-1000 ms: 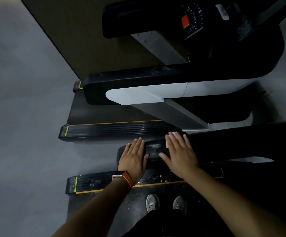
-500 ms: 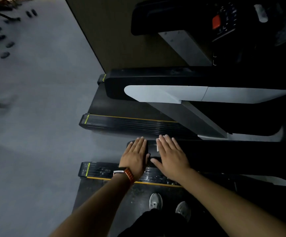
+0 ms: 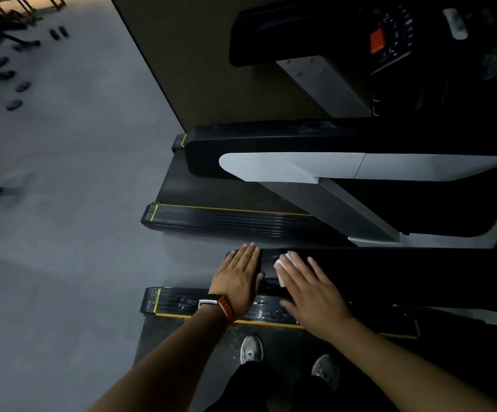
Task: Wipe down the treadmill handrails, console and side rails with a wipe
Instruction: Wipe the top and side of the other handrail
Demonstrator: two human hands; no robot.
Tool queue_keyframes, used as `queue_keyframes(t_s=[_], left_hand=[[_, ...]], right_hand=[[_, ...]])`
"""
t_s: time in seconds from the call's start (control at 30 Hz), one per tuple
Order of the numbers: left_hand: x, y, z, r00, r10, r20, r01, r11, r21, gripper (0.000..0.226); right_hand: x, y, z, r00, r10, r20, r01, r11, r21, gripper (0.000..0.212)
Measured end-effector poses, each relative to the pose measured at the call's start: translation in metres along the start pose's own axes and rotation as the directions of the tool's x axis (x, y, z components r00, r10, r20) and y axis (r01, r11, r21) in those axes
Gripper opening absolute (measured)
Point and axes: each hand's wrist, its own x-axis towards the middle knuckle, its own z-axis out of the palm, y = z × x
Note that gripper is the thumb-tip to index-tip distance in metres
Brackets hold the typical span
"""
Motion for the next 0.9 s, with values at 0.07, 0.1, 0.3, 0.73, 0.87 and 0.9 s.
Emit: queue_keyframes(t_s=[0.07, 0.1, 0.3, 0.73, 0.87, 0.9], left_hand=[[0.0, -0.007, 0.0, 1.0, 0.027, -0.004, -0.027, 1.0, -0.006, 0.077], [-0.001, -0.01, 0.0, 0.999, 0.043, -0.009, -0.043, 0.999, -0.011, 0.076], [-0.003, -0.036, 0.004, 0.99, 0.132, -0.047, -0.133, 0.991, -0.025, 0.073], [0.005, -0.076, 0.019, 0.953, 0.288, -0.094, -0.297, 0.949, -0.104, 0.066], [0.006, -0.083, 0.017, 0.946, 0.312, -0.086, -0.321, 0.94, -0.116, 0.068], [0.006, -0.084, 0.017, 0.943, 0.32, -0.086, -0.329, 0.937, -0.119, 0.069]], right_hand=[[-0.013, 0.006, 0.0, 1.0, 0.026, -0.01, -0.026, 0.999, -0.027, 0.084], [-0.015, 0.002, 0.0, 0.998, 0.059, -0.013, -0.059, 0.998, -0.034, 0.084], [0.021, -0.048, 0.005, 0.998, 0.063, 0.014, -0.063, 0.998, -0.012, 0.095], [0.034, -0.076, -0.001, 0.99, 0.144, 0.005, -0.143, 0.989, -0.031, 0.089], [0.028, -0.057, 0.0, 0.924, 0.367, -0.104, -0.361, 0.929, 0.077, 0.078], [0.034, -0.061, 0.0, 0.903, 0.417, -0.104, -0.405, 0.907, 0.113, 0.077]])
